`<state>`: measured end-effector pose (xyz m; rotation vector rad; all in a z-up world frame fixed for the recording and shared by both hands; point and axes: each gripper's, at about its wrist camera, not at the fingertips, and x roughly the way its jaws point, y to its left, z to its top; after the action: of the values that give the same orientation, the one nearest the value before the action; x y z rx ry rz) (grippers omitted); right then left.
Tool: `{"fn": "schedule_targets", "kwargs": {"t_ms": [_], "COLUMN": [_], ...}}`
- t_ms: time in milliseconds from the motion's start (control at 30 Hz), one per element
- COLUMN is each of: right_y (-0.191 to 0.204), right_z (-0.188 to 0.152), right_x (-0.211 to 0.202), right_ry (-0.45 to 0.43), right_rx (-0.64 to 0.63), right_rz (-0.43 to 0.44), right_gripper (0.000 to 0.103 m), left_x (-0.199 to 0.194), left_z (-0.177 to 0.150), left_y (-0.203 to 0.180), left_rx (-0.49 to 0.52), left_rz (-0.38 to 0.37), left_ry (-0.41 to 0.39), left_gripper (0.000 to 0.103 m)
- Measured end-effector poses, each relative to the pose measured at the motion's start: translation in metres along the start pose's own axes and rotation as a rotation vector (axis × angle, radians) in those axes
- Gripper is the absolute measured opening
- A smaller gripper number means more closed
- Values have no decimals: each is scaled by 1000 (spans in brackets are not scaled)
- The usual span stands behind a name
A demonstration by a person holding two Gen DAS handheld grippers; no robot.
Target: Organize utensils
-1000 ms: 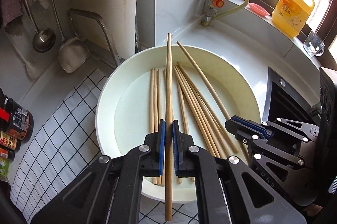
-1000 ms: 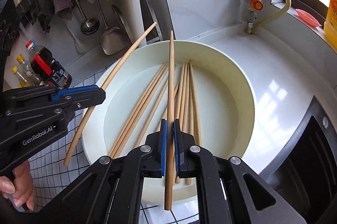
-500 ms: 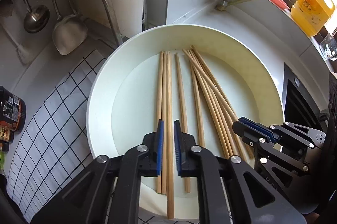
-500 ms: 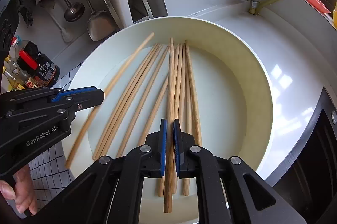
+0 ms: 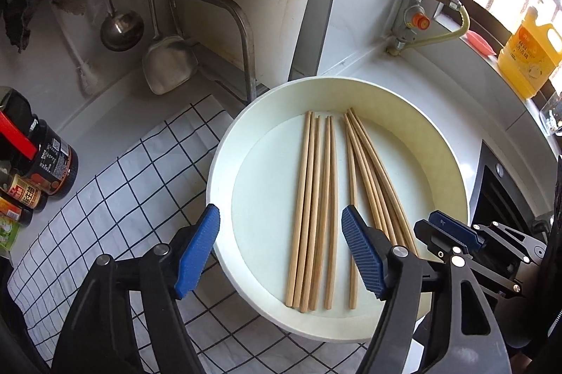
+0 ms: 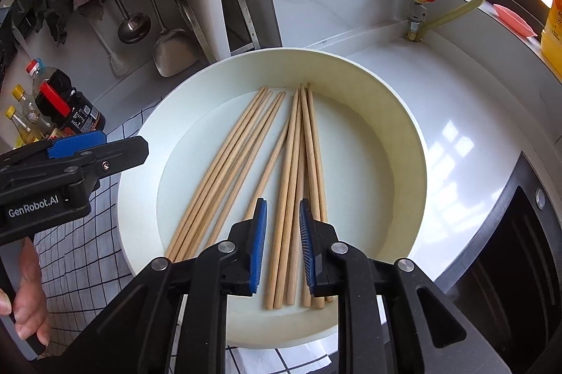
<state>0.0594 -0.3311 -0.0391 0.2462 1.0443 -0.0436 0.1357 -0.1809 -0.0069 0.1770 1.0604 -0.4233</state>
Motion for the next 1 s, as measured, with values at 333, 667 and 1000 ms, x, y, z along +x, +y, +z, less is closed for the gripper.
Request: {"fn": "schedule_targets", "kwargs": {"t_ms": [333,667,1000], "right_y": [6,10,12], "right_z": [-8,-11,-11], "right_x": [-15,-23,-27], "right_ry": [-23,-36,-43], "right_rx": [-9,-16,-21], "right_rz": [1,-1,-2], "right_gripper": [27,34,39], "left_x": [-20,-33,-37], "left_z": [-10,-14,-16], "left_y": [0,4,9], "left_rx": [2,-7,-20], "left_rz": [15,32,48], "left_ry": [-24,-52,-60], "left_gripper": [73,78,86]}}
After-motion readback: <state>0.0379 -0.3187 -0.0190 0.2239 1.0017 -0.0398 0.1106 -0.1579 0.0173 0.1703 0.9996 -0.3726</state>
